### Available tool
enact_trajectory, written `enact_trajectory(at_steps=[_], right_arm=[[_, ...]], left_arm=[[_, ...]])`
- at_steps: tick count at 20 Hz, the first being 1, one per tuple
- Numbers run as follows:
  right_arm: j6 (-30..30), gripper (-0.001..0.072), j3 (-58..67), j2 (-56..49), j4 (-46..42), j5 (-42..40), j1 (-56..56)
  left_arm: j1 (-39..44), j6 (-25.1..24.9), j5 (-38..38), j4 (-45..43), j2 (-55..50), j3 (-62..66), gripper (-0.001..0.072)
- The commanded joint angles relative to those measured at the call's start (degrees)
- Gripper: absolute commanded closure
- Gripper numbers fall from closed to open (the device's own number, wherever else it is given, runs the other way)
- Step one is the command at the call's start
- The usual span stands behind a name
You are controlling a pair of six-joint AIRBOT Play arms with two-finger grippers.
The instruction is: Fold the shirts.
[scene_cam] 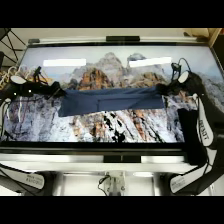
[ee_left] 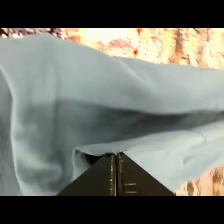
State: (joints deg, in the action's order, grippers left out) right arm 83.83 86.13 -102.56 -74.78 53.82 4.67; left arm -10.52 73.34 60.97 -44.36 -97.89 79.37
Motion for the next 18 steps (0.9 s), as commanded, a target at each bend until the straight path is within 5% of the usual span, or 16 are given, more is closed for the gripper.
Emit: enact_trajectory(at_steps=[1, 2, 3, 6, 15, 16, 18], right_arm=[[0.37, 0.0442, 0.79, -2.21, -0.33, -0.09, -0.20], [-0.50, 0.0127, 1.03, -1.81, -0.37, 1.05, -0.17], [-1.53, 0.0122, 1.53, -1.42, -0.70, 3.08, 0.17], [-2.03, 0.0063, 2.01, -0.83, 1.86, 7.74, 3.45], [-5.22, 0.0073, 2.01, -8.85, 19.04, 13.40, 5.64], [-6.47, 0.0141, 2.01, -9.03, 18.78, 13.90, 4.50], [-7.45, 0.0416, 2.05, -8.90, 18.88, 13.49, 2.80]], left_arm=[[0.44, 1.51, -0.72, 0.70, -4.07, 2.14, 0.0447], [0.42, 1.51, -0.44, 0.70, -3.98, 2.19, 0.0144], [0.15, 1.33, 0.42, 0.70, -3.89, 2.58, 0.0027], [-0.72, 1.29, 4.70, 0.70, -3.80, 5.57, 0.0033], [0.96, -1.53, 12.66, 7.80, -1.07, 9.55, 0.0034], [1.53, -2.69, 12.79, 11.43, -1.03, 9.55, 0.0034], [3.45, -3.69, 11.78, 14.95, -1.22, 9.53, 0.0034]])
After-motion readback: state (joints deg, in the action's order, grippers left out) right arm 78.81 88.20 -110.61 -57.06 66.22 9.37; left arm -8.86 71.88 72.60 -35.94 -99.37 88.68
